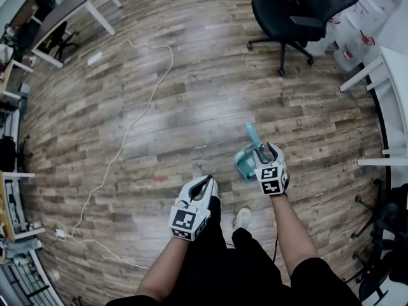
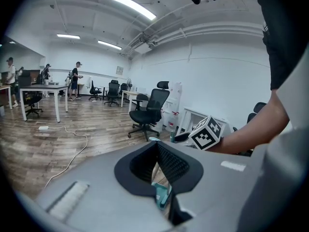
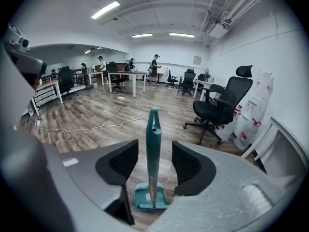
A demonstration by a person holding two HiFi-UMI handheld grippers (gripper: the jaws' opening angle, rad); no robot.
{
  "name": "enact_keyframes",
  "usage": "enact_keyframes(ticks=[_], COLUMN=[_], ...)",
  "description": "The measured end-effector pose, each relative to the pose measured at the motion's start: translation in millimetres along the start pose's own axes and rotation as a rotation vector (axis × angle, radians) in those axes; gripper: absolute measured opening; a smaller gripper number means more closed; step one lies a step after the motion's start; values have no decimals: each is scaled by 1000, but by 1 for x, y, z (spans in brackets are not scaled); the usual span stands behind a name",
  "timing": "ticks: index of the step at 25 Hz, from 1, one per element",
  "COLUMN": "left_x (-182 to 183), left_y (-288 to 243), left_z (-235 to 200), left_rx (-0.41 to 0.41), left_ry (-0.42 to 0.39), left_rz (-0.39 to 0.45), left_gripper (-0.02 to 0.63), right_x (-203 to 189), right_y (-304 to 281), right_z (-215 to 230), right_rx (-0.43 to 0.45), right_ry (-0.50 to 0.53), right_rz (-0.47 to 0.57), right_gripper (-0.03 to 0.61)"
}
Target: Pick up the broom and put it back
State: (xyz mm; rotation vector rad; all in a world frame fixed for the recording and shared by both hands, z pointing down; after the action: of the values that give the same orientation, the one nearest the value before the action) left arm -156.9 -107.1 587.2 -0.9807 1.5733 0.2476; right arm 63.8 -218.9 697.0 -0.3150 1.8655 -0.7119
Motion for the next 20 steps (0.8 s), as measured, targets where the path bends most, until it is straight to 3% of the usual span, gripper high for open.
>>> enact_keyframes(ticks=[11, 20], left_x=[14, 19], left_y=[-3, 0], left_z=[22, 61], left_rx=[-26, -30], left_ry=[-46, -89], left_rz=[32, 78], left_gripper=[18, 18], right_x=[13, 39], right_y=[61, 138], right_z=[6, 23], right_rx=[19, 6], right_ry=[-56, -75], right_rz=[124, 305], right_gripper=[218, 131])
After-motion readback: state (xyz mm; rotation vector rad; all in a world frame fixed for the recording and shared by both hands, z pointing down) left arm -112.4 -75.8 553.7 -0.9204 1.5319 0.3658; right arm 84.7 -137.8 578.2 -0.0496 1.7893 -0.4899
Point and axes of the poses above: the fingertips, and each gripper's own axes: y backward along the fingers, z to its right, x out of its top, the point moved 6 cm from there along y, backward along the fingers, and after that the axes turned 12 degrees about -x, right-handed, at the moved point
